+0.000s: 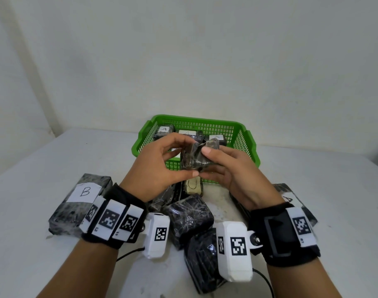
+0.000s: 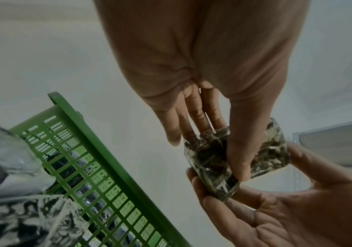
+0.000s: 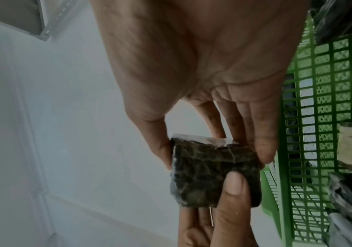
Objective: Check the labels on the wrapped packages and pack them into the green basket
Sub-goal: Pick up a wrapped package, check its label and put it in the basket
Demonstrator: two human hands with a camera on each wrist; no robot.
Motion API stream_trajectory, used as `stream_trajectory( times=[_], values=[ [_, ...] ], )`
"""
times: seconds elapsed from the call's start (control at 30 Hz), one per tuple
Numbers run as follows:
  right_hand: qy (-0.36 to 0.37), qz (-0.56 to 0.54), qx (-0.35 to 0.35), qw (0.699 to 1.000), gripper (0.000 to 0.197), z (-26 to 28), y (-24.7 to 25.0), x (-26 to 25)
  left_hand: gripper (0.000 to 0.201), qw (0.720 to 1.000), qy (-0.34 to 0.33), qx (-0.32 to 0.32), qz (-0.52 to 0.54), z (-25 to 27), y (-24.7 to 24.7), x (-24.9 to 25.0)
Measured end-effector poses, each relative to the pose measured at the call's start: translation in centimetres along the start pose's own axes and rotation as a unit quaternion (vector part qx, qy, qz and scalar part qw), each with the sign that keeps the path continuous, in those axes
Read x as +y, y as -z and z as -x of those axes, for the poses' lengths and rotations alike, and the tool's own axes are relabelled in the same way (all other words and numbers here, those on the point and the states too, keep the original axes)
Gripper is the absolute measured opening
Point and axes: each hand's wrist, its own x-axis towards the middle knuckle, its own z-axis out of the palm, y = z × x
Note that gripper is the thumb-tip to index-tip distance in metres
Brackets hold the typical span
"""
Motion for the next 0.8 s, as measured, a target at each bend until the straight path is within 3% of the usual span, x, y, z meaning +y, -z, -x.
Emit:
stream_trajectory(
  times=[0.1,0.37,0.53,0.63,0.8],
  values=[
    [0.018,0.022,0.043,0.999,0.021,-0.32,-0.11,0.61,0.057,1.000,-0.005,-0.009,-0.013,0.08,-0.09,0.27],
    [0.019,0.034,0.007,0.999,0.052,-0.31,-0.16,0.79,0.058,1.000,0.003,0.013,-0.004,0.07,0.18,0.16],
    [0.016,0.026,0.018,0.999,0.047,-0.25,-0.20,0.68,0.058,1.000,0.007,0.004,-0.009,0.06,0.03,0.17],
    [0.011,0.018,0.026,0.999,0.030,-0.20,-0.11,0.61,0.056,1.000,0.007,-0.005,-0.021,0.05,0.03,0.32],
    [0.018,0.018,0.033,0.999,0.033,-0.25,-0.18,0.61,0.056,1.000,0.012,0.004,-0.011,0.07,-0.12,0.25]
  ],
)
